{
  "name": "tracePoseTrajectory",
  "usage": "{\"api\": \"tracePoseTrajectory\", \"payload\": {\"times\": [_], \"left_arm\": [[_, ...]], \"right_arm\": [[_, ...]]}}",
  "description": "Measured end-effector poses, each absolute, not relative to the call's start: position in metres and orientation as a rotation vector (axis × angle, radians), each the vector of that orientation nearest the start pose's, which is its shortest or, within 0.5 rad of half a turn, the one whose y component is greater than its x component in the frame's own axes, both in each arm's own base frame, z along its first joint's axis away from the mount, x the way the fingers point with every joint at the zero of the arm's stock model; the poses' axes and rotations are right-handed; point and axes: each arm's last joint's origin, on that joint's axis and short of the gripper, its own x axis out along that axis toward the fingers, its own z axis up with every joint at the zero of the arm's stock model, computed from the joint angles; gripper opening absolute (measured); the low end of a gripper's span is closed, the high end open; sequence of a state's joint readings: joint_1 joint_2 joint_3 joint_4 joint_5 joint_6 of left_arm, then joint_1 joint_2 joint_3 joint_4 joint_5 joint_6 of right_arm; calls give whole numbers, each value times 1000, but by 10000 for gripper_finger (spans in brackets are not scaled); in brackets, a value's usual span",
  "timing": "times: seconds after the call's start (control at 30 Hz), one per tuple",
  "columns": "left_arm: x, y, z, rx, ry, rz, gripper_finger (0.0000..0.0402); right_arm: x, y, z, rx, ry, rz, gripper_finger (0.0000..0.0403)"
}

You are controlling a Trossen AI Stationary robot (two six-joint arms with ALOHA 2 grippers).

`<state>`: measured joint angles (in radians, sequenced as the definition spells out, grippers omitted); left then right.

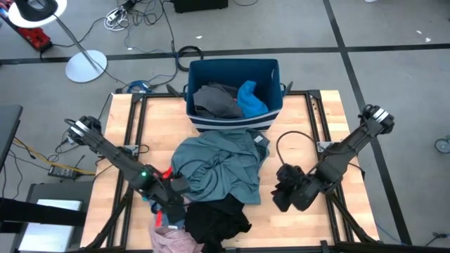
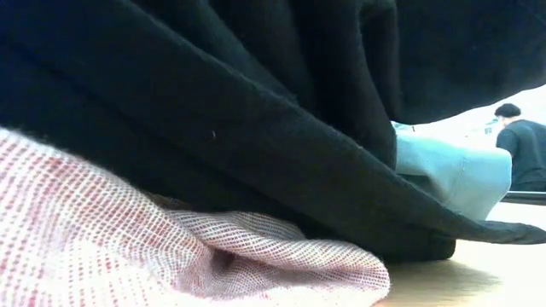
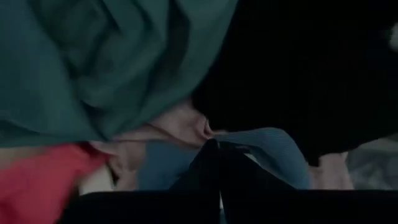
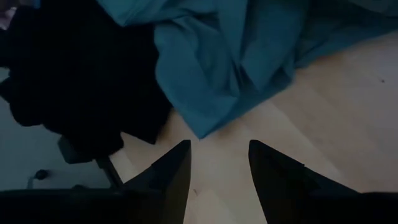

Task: Sort clothes
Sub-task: Put the blue socks into the blue bin

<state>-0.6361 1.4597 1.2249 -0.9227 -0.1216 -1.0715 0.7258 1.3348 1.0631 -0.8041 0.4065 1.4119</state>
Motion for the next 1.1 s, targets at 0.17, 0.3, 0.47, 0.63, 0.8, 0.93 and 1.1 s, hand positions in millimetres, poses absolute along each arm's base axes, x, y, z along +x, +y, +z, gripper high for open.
{"api": "tracePoseTrajectory", "payload": {"times": [0.17, 0.3, 0.47, 0.63, 0.8, 0.93, 1.1], "left_arm": [[228, -156, 323, -458, 1079, 256, 0], [230, -141, 354, -463, 1005, 335, 0], [240, -117, 387, -488, 863, 407, 0], [249, -89, 415, -505, 732, 463, 0], [251, -57, 445, -499, 614, 521, 0], [256, -30, 464, -497, 503, 553, 0], [264, 1, 483, -493, 331, 593, 0]], "right_arm": [[182, 146, 259, 725, 891, -382, 162], [176, 141, 246, 741, 895, -358, 160], [175, 141, 228, 799, 859, -274, 154], [173, 140, 218, 817, 856, -244, 151], [172, 140, 217, 754, 873, -217, 151], [171, 139, 216, 712, 888, -209, 151], [170, 139, 216, 688, 899, -195, 151]]}}
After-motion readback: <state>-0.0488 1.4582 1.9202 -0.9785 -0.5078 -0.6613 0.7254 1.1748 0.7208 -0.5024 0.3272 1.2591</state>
